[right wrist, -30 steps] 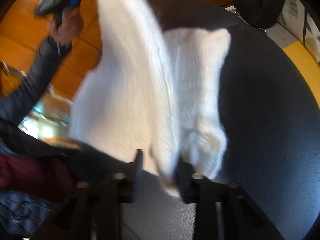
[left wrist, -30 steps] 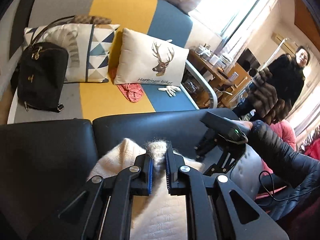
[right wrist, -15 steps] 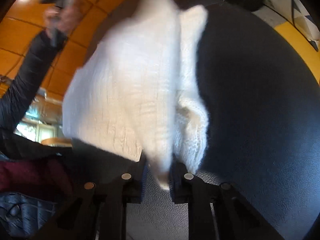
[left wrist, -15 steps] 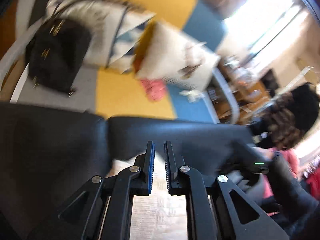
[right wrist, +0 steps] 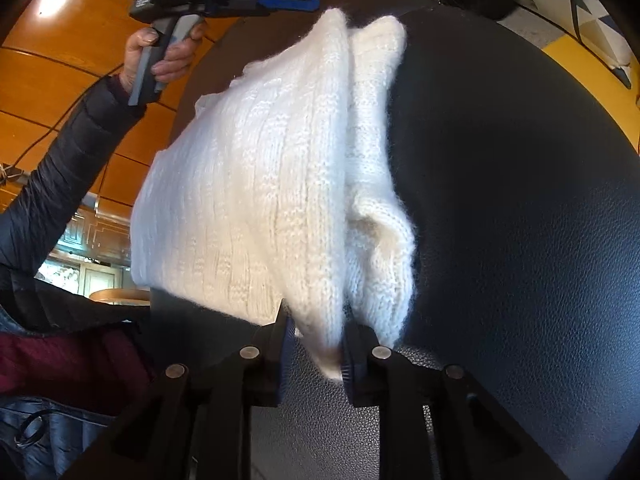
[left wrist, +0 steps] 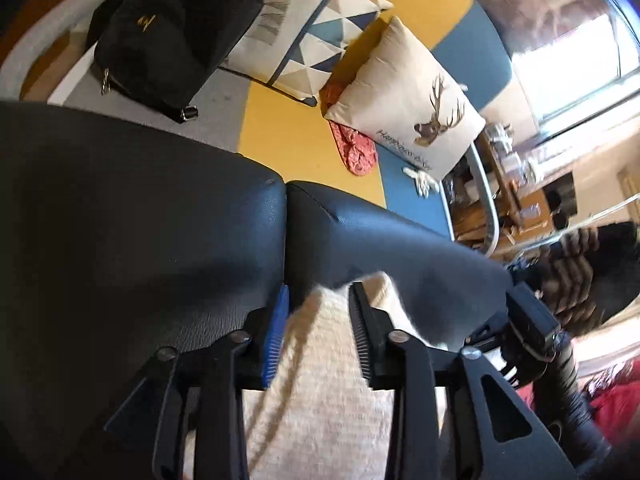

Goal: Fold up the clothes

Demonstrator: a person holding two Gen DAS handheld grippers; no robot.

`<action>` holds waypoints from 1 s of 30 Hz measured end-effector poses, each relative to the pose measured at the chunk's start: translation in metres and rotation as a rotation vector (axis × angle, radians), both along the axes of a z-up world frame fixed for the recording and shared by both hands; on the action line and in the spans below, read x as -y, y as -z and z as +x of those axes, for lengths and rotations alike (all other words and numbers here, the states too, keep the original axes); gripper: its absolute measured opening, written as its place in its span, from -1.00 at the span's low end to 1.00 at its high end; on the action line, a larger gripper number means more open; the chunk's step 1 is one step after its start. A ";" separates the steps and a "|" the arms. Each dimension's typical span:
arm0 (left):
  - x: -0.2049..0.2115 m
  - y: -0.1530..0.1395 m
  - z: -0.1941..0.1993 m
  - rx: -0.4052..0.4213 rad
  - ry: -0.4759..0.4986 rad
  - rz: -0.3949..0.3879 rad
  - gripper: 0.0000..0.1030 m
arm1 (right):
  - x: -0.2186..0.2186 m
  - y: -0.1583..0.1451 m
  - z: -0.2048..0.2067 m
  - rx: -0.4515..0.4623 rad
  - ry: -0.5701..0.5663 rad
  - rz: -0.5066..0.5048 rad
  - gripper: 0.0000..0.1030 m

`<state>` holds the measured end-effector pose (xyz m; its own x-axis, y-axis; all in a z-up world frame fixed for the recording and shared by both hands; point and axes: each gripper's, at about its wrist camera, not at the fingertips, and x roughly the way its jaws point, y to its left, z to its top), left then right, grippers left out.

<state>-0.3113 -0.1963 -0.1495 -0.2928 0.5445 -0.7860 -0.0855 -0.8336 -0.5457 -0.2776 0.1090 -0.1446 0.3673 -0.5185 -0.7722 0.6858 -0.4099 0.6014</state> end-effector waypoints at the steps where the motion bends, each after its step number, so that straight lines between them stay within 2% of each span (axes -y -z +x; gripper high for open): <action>1: -0.001 0.006 -0.001 0.017 0.012 0.009 -0.27 | 0.000 0.001 -0.001 0.009 0.004 -0.004 -0.63; 4: -0.015 0.020 -0.001 0.053 0.086 -0.004 -0.27 | -0.009 0.006 -0.001 0.041 0.007 -0.024 -0.63; 6: -0.023 0.021 0.002 0.037 0.118 -0.019 -0.27 | -0.010 0.010 -0.004 0.075 0.018 -0.040 -0.62; 7: -0.028 0.018 0.004 0.007 0.129 -0.042 -0.28 | -0.010 0.011 -0.004 0.077 0.025 -0.046 -0.63; 9: -0.036 0.004 0.010 -0.085 0.143 -0.098 -0.84 | -0.010 0.010 -0.002 0.047 0.026 -0.045 -0.68; 10: -0.040 -0.005 0.014 -0.128 0.149 -0.117 -0.90 | -0.007 0.005 0.003 0.007 0.010 -0.029 -0.69; 13: -0.048 -0.044 0.031 -0.257 0.182 -0.083 -0.92 | 0.002 -0.009 0.018 -0.106 -0.035 0.035 -0.69; 15: -0.053 -0.072 0.046 -0.335 0.210 -0.050 -0.92 | 0.004 -0.017 0.026 -0.150 -0.053 0.056 -0.67; 17: -0.057 -0.087 0.052 -0.370 0.228 -0.037 -0.91 | 0.000 -0.024 0.030 -0.169 -0.043 0.043 -0.63; 18: -0.058 -0.089 0.049 -0.375 0.230 -0.055 -0.91 | -0.003 -0.025 0.030 -0.169 -0.030 0.028 -0.63; 20: -0.061 -0.070 0.030 -0.315 0.198 -0.128 -0.91 | -0.012 -0.014 0.023 -0.141 0.018 0.025 -0.63; 21: -0.063 -0.059 0.020 -0.281 0.180 -0.166 -0.91 | -0.016 -0.006 0.019 -0.119 0.046 0.030 -0.71; 23: -0.058 -0.027 0.000 -0.177 0.127 -0.203 -0.91 | -0.024 0.003 0.011 -0.038 0.116 -0.027 -0.73; 24: -0.054 -0.010 -0.010 -0.123 0.099 -0.218 -0.90 | -0.026 0.003 0.010 -0.031 0.135 -0.032 -0.73; 26: -0.049 0.009 -0.016 -0.079 0.067 -0.213 -0.89 | -0.027 -0.003 0.015 -0.040 0.146 -0.015 -0.67; 30: -0.030 0.002 -0.011 -0.064 -0.012 -0.176 -0.84 | -0.028 -0.021 0.021 -0.075 0.140 -0.002 -0.59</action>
